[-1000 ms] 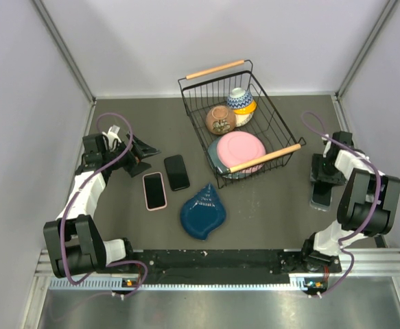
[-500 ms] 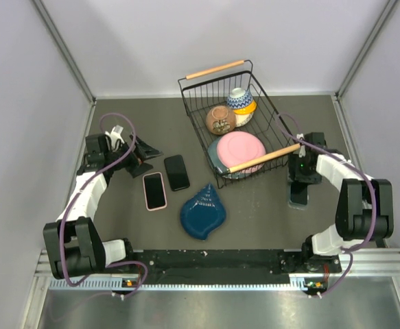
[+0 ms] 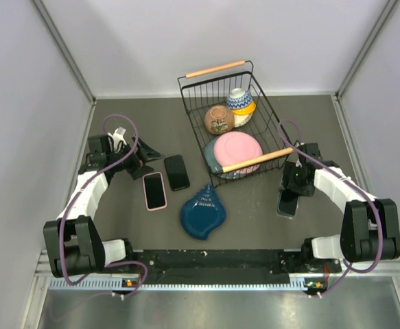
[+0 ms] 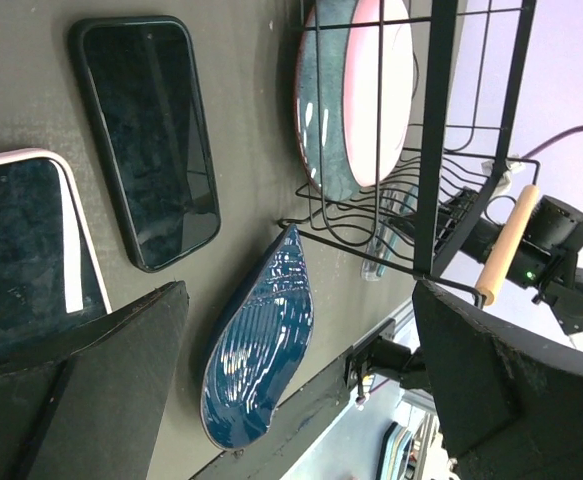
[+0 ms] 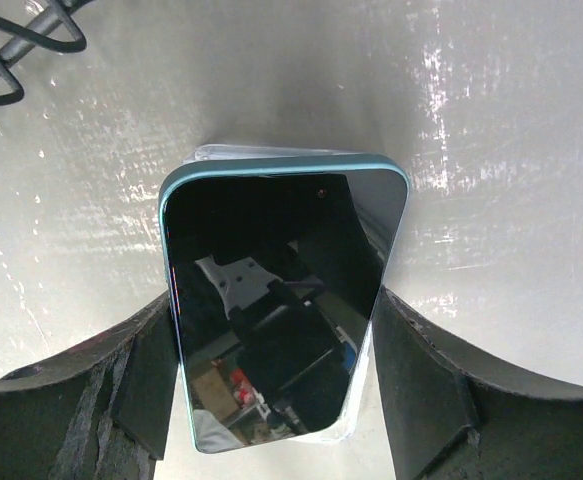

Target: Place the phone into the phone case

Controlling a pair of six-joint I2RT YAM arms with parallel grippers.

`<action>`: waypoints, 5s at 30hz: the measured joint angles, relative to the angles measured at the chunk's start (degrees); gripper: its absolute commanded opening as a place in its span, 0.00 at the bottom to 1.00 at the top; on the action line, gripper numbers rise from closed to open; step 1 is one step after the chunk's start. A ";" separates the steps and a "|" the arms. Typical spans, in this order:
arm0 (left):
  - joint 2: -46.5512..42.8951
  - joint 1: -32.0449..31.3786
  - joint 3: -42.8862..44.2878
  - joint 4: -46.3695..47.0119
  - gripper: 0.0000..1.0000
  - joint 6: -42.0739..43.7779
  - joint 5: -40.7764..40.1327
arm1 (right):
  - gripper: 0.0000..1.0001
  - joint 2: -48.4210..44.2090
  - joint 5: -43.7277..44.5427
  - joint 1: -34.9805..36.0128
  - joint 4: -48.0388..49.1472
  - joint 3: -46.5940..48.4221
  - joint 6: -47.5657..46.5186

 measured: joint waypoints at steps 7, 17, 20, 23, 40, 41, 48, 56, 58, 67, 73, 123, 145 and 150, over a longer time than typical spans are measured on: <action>0.00 -0.44 0.02 -1.46 0.98 0.96 -1.42 | 0.57 -1.25 0.92 1.92 -1.51 -0.79 4.63; -12.81 -4.79 0.17 -4.59 0.99 5.53 -7.85 | 0.84 -1.18 3.21 4.79 -3.93 -1.27 7.30; -16.83 -5.31 0.20 -4.57 0.99 6.62 -9.64 | 0.99 -0.57 4.72 5.31 -4.79 -1.18 8.17; -17.46 -5.33 0.22 -4.68 0.99 6.97 -10.75 | 0.99 -0.83 6.25 6.12 -6.47 -0.63 9.14; -18.45 -7.13 0.59 -8.11 0.97 9.49 -15.50 | 0.94 -1.18 8.83 6.51 -3.89 -0.79 8.70; -18.84 -7.61 0.96 -8.48 0.97 9.70 -16.13 | 0.94 -1.07 8.61 6.51 -3.23 -1.27 8.76; -22.40 -10.54 2.71 -9.84 0.95 10.69 -18.27 | 0.85 -0.76 7.58 7.21 -1.31 -3.30 9.92; -26.56 -10.97 3.06 -12.61 0.93 10.88 -17.46 | 0.72 -3.10 10.47 12.15 -0.37 -5.44 13.40; -27.85 -11.61 3.50 -13.81 0.92 11.21 -17.25 | 0.72 -3.37 11.47 14.62 -1.22 -5.53 15.52; -32.87 -16.00 5.62 -18.38 0.91 13.51 -15.26 | 0.82 0.31 14.73 35.15 -6.32 -2.08 21.00; -37.03 -17.25 5.64 -20.44 0.89 14.73 -16.11 | 0.96 0.83 16.02 36.74 -7.63 -1.62 22.86; 3.10 -67.47 -1.14 11.52 0.51 -8.11 -45.42 | 0.65 -25.22 -8.63 19.30 4.37 -19.45 22.60; 20.72 -69.07 3.58 19.61 0.35 -8.44 -40.09 | 0.73 -40.72 -6.71 19.30 4.59 -25.05 28.20; 24.55 -69.07 5.95 19.71 0.34 -8.20 -39.98 | 0.74 -43.60 -5.27 19.30 3.85 -27.41 29.00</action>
